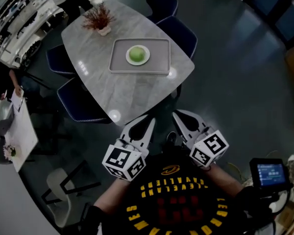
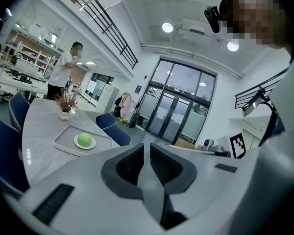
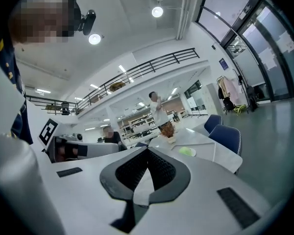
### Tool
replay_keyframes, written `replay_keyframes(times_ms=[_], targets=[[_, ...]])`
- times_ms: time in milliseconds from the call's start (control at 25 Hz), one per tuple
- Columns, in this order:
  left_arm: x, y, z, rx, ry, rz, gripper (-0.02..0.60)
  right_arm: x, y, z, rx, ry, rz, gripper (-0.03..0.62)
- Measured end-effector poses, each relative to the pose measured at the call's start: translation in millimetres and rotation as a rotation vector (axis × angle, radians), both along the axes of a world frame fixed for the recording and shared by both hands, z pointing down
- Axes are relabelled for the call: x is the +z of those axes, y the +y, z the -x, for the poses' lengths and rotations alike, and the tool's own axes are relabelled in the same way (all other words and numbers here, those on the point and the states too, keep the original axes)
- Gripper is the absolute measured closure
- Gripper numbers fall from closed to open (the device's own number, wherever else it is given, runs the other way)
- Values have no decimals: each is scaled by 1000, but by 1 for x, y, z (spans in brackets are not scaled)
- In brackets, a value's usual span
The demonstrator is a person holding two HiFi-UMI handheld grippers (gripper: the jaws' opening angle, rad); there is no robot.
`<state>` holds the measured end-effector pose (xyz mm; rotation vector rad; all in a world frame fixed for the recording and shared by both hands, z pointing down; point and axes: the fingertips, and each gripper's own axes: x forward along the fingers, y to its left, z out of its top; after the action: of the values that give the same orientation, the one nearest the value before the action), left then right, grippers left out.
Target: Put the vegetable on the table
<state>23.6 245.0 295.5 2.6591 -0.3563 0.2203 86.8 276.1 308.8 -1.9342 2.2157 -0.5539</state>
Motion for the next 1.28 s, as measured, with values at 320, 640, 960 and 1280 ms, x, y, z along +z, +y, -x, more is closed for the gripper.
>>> replay_keyframes(times_ms=[320, 640, 960, 1280], targets=[[1, -13, -46, -96, -29, 3, 538, 8, -18, -57, -64, -58, 16, 589], [18, -54, -57, -192, -56, 25, 538, 29, -55, -78, -113, -117, 49, 589], [42, -119, -68, -267, -61, 79, 538, 47, -110, -111, -96, -92, 116, 589], [67, -204, -74, -322, -155, 99, 538, 66, -191, -138, -89, -41, 204, 569]])
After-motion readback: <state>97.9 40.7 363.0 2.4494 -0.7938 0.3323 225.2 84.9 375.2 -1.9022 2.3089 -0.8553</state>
